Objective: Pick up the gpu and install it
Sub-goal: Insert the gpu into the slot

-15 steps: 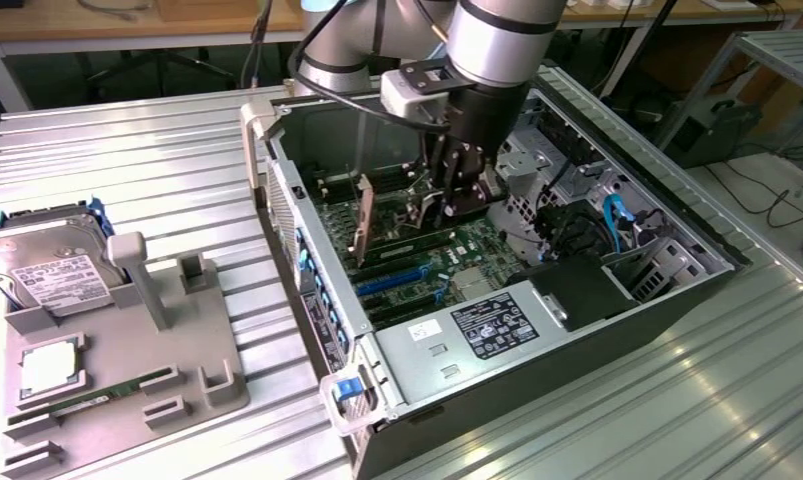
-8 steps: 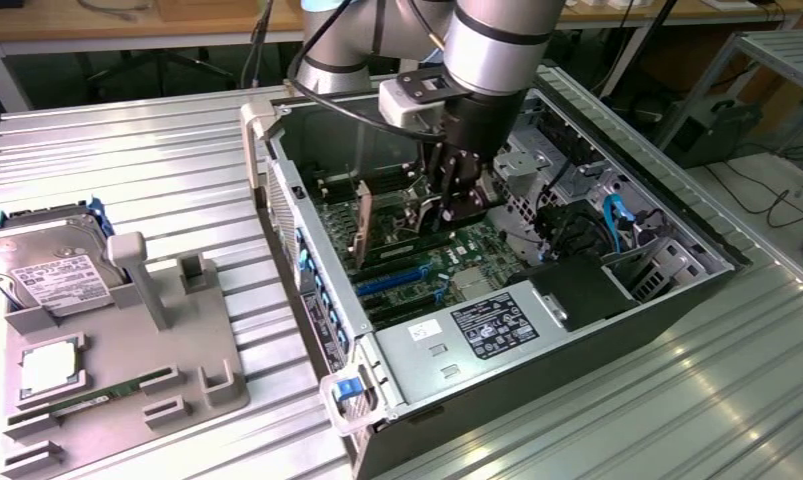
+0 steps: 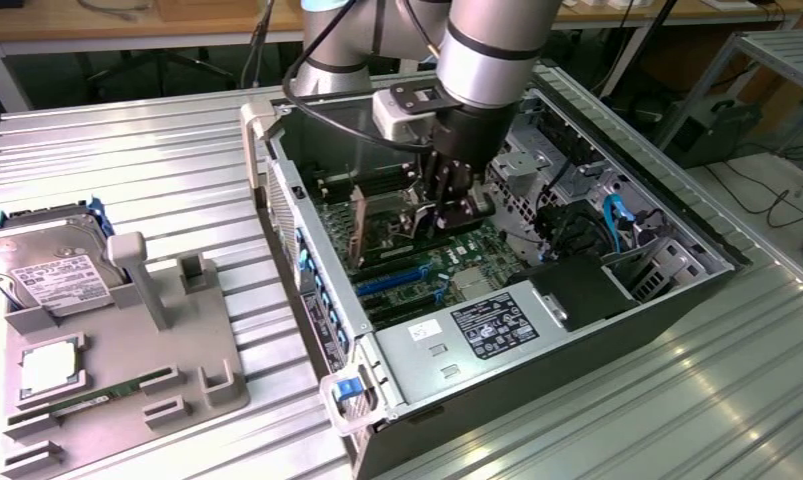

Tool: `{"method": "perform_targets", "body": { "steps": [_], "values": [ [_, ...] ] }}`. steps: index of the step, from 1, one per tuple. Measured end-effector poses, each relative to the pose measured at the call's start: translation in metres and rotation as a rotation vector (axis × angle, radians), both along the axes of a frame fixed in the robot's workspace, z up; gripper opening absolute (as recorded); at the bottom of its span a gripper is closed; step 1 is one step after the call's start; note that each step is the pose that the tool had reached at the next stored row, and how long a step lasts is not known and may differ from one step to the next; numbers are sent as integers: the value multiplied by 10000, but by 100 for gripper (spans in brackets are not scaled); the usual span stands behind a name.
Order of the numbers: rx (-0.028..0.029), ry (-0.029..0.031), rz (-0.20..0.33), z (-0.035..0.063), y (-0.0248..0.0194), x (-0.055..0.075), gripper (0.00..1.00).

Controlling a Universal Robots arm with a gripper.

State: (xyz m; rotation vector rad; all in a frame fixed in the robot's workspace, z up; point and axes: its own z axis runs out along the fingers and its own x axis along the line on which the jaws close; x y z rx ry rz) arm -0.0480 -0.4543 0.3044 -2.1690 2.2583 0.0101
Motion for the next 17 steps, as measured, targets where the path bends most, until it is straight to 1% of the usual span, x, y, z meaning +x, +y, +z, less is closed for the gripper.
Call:
{"method": "perform_targets", "body": {
  "steps": [4,5,6,8,12,15,17],
  "values": [
    [0,-6,0,-53,0,-105,27],
    [1,-7,0,-137,0,-135,27],
    [-14,-8,0,-144,-9,-138,27],
    [-29,-7,1,-152,-10,-138,27],
    [-29,-8,5,-185,-11,-149,27],
    [-28,-8,150,-204,-36,-153,27],
    [-22,-9,272,-219,-44,-159,27]
  ]
}}
